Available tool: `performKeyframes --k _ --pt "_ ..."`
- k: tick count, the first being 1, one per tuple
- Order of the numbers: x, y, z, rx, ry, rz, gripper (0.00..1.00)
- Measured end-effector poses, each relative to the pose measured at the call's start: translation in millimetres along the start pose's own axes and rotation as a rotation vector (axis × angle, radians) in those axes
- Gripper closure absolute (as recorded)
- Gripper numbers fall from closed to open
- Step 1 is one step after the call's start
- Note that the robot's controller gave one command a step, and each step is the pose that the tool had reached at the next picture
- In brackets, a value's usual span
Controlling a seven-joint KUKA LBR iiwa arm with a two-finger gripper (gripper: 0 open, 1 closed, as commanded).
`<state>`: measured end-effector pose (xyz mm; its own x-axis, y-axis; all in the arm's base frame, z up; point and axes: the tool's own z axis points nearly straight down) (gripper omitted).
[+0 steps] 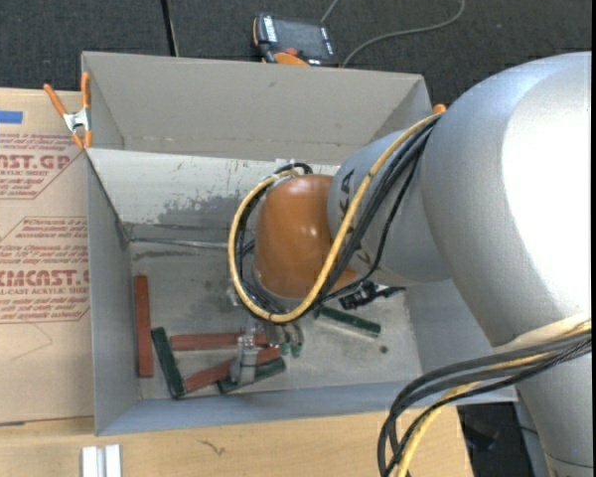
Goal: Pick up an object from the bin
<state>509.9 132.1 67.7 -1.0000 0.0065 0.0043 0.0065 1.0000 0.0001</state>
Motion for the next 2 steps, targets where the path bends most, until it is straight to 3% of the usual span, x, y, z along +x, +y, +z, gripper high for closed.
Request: performKeyframes --k 1,2 --pt "-1.2 1.7 -4.9 -0.002 0.001 -0.002 1.00" --pt "-22.6 -8.2 -131.5 -0.003 -0.014 0.020 1.00"
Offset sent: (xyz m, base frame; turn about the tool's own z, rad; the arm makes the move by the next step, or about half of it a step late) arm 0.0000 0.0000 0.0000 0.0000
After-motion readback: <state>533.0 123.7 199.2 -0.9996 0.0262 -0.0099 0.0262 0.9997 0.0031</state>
